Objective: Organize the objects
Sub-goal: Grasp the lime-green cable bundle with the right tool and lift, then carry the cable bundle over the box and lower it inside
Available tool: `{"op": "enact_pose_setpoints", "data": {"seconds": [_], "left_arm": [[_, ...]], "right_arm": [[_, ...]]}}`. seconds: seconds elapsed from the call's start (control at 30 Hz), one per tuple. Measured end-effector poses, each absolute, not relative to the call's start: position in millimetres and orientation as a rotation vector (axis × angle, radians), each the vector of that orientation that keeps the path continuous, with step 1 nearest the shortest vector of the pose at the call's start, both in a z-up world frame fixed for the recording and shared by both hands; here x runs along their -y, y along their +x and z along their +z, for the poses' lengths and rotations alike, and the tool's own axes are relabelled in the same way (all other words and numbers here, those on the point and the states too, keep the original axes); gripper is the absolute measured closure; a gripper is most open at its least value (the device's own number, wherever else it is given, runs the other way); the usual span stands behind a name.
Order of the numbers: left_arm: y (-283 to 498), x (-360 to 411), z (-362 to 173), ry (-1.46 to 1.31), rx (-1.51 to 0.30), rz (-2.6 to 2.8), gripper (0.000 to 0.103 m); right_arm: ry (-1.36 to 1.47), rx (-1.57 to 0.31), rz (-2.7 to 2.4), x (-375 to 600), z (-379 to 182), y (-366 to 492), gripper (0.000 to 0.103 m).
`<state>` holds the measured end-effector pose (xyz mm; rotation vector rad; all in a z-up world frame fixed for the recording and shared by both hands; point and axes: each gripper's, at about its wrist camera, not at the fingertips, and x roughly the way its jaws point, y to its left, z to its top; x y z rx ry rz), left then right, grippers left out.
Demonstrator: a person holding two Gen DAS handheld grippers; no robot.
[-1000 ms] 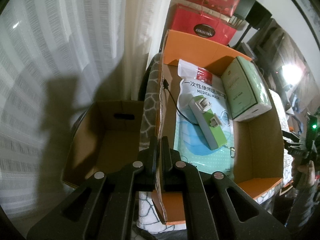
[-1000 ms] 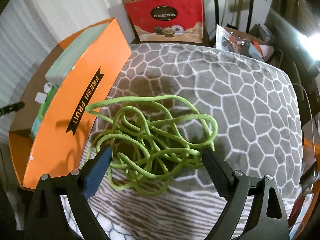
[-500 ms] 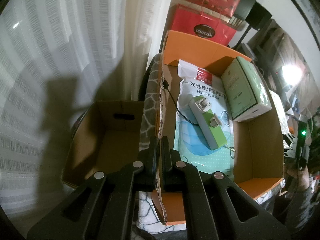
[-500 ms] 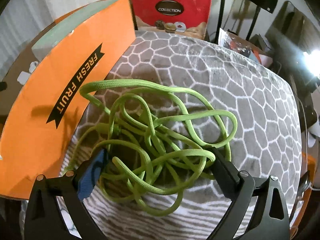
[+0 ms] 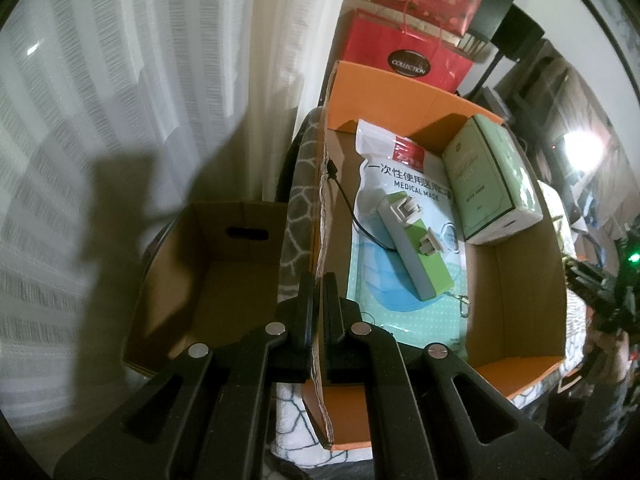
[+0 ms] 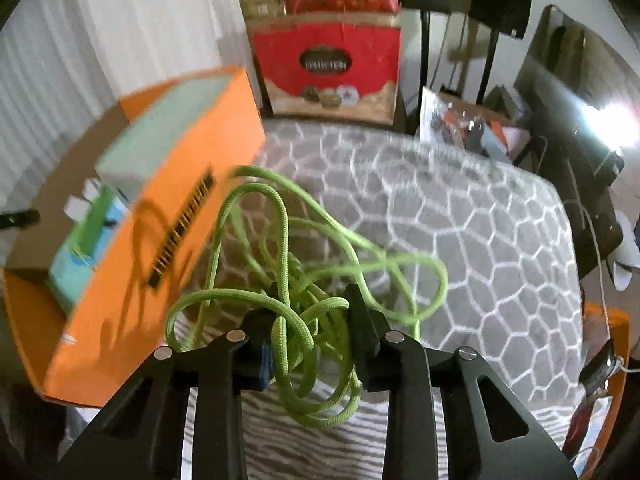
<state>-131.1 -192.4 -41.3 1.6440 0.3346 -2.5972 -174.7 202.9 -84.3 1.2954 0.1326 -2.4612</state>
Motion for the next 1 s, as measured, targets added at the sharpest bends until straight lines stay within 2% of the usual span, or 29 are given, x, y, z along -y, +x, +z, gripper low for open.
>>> {"op": "enact_pose_setpoints", "data": {"seconds": [0.6,1.0], "left_arm": [[-131.6,193.7,-40.7,1.644,-0.346,-2.598,0.100],[-131.9,193.6,-40.4,1.642,-0.346,-2.597,0.100]], "right_arm": [[0.928,-0.179,-2.523,-184.1,85.9,-142.7,0.074],[0.847,-0.207,-2.394,-125.5,113.9,-125.1,0.074]]}}
